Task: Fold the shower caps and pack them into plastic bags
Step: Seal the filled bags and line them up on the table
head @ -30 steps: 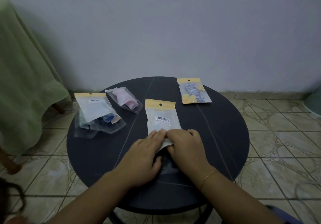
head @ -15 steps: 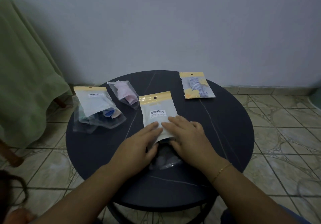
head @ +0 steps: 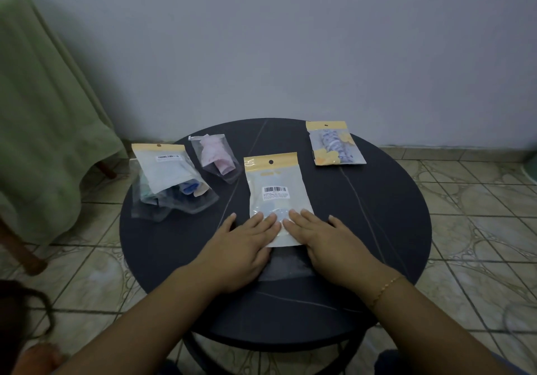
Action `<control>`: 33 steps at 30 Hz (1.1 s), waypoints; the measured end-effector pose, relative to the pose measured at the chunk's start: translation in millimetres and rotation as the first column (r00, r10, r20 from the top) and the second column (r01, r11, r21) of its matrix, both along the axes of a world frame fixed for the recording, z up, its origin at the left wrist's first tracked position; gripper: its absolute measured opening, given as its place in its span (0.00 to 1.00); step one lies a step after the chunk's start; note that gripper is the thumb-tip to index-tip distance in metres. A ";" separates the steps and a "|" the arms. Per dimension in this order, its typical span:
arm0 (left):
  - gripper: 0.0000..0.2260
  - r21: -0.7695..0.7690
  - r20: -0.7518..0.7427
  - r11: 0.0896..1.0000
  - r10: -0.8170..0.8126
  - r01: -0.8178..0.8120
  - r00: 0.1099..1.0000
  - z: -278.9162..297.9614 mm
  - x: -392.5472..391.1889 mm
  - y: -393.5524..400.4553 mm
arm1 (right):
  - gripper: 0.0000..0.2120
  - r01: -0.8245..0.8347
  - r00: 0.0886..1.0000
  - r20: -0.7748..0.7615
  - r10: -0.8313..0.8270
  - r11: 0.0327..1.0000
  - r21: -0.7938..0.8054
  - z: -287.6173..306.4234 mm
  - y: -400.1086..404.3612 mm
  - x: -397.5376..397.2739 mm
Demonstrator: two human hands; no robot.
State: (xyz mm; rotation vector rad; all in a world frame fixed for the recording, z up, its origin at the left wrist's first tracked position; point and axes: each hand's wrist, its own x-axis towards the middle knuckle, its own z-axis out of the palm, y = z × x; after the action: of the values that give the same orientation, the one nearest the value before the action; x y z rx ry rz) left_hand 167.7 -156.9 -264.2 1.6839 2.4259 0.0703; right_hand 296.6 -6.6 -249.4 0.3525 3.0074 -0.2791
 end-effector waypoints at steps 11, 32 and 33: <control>0.23 0.350 0.701 0.888 -0.037 -0.298 0.713 16.5 -5.5 -17.1 | 0.29 0.044 0.965 -0.162 -0.204 0.741 -0.671 17.9 14.7 43.6; 0.19 0.516 -0.033 0.853 -0.076 0.083 0.997 -1.2 -4.2 -36.3 | 0.15 -0.090 0.782 -0.609 0.136 0.990 0.106 -24.9 5.9 38.5; 0.18 0.532 -0.060 0.840 -0.091 0.109 0.994 -2.3 -4.3 -35.1 | 0.14 -0.092 0.776 -0.614 0.140 0.990 0.110 -24.8 5.9 38.3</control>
State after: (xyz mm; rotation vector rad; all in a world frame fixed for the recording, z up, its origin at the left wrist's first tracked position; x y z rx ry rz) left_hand 163.4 -192.0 -266.5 2.0321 2.4825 0.7821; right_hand 334.9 -0.7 -274.1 0.0766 3.6853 -0.3266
